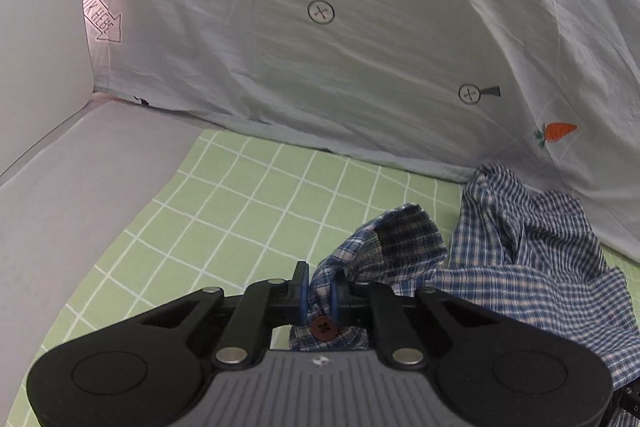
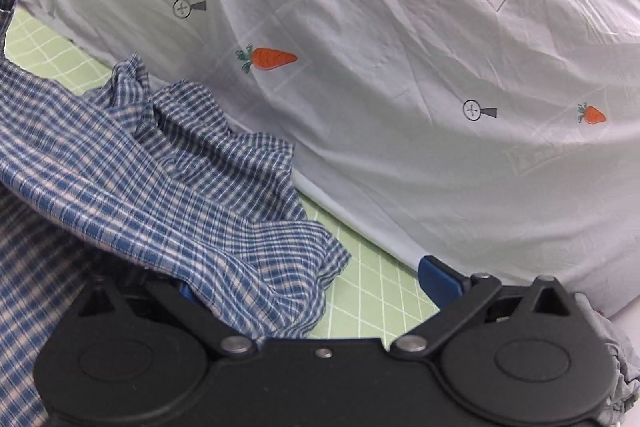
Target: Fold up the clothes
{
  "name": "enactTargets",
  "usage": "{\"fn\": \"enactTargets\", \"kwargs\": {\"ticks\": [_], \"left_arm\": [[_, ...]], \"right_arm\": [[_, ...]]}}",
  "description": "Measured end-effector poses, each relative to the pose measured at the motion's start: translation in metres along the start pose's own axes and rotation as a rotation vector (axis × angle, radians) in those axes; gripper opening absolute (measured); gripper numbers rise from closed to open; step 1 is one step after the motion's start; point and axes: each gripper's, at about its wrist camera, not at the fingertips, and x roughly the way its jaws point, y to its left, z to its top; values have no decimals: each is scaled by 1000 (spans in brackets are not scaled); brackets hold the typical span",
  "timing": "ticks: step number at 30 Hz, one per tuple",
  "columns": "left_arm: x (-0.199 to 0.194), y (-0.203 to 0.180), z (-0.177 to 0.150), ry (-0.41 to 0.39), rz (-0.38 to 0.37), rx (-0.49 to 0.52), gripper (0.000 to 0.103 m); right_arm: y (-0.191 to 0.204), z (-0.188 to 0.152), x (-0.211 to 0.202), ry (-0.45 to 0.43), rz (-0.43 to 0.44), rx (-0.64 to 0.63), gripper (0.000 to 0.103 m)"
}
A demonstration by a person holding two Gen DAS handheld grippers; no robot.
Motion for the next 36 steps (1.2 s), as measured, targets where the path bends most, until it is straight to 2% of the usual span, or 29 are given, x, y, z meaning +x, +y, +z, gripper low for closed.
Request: {"fn": "enactTargets", "kwargs": {"ticks": [5,7,8,10,14,17,20,23,25,28,32,33,36], "left_arm": [[-32,18,34,-165,20,-46,9],[-33,23,38,-194,37,-39,9],[-29,25,38,-189,49,-35,9],[-16,31,32,-148,78,-45,9],[6,55,3,-40,118,-102,9],[14,67,-15,9,138,-131,9],[15,75,-23,22,145,-157,9],[13,75,-24,12,145,-151,10],[12,73,-24,5,145,-143,10],[11,69,-24,1,141,-140,10],[3,65,-26,-10,125,-122,10],[0,63,-25,-16,120,-113,10],[-8,56,-25,-30,87,-87,10]], "right_arm": [[-3,15,-18,-61,30,99,102],[6,15,-16,-54,63,101,103],[11,15,-14,-40,85,96,103],[21,10,-2,41,163,102,103],[23,-5,6,157,295,193,103],[17,-16,0,184,332,224,103],[3,-30,-13,192,375,311,103],[-18,-42,-29,165,352,452,103],[-25,-50,-35,182,261,519,103],[-13,-65,-22,283,195,481,103],[10,-84,-7,418,197,435,103],[8,-85,-10,403,194,476,103],[5,-82,-12,414,199,483,103]]}}
